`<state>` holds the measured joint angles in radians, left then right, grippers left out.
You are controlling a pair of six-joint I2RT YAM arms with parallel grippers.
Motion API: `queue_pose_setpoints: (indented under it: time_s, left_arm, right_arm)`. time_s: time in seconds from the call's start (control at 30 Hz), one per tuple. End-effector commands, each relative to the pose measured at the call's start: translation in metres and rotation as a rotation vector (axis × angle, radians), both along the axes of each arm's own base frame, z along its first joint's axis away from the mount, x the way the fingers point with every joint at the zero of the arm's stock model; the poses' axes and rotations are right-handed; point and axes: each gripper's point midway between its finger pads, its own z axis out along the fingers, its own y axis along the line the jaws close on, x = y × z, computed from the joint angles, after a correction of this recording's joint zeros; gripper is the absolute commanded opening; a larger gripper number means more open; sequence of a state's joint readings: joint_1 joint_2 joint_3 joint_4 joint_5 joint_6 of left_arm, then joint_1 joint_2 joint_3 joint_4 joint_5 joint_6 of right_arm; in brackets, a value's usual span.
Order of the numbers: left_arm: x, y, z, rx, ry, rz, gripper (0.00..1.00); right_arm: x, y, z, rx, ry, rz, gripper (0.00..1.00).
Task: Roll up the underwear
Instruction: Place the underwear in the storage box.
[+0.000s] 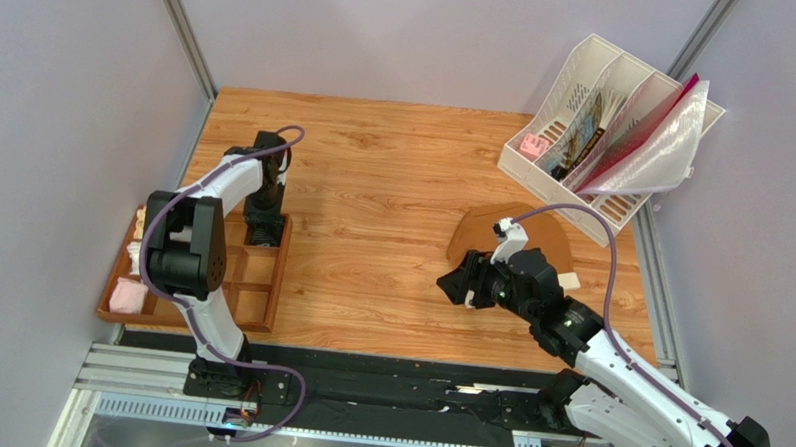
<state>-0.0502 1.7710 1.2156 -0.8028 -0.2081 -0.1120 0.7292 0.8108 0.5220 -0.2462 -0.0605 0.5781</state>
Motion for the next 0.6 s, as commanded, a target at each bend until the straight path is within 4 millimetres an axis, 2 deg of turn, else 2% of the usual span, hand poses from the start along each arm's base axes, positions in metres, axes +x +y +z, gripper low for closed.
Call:
queue_pose_setpoints:
  time_s: [0.0,0.1,0.3,0.47,0.57]
  left_arm:
    - [-0.014,0.002,-0.032,-0.012,0.114,-0.015,0.12]
    - [-0.019,-0.004,-0.04,-0.043,0.161,-0.015,0.13]
    - [-0.026,0.003,-0.045,-0.014,0.22,-0.023,0.13]
    - [-0.031,0.008,-0.042,0.017,0.226,0.008,0.17]
    - [-0.027,0.004,-0.035,-0.002,0.185,0.026,0.31]
  right_arm:
    - [0.003,-0.006,0.005,-0.01,-0.032,-0.02,0.66]
    - [0.003,-0.007,0.005,-0.011,-0.031,-0.027,0.66]
    - [0.004,-0.008,0.006,-0.01,-0.036,-0.031,0.66]
    - [0.003,-0.01,0.006,-0.019,-0.04,-0.029,0.67]
    - [0.003,-0.012,0.006,-0.029,-0.044,-0.03,0.67]
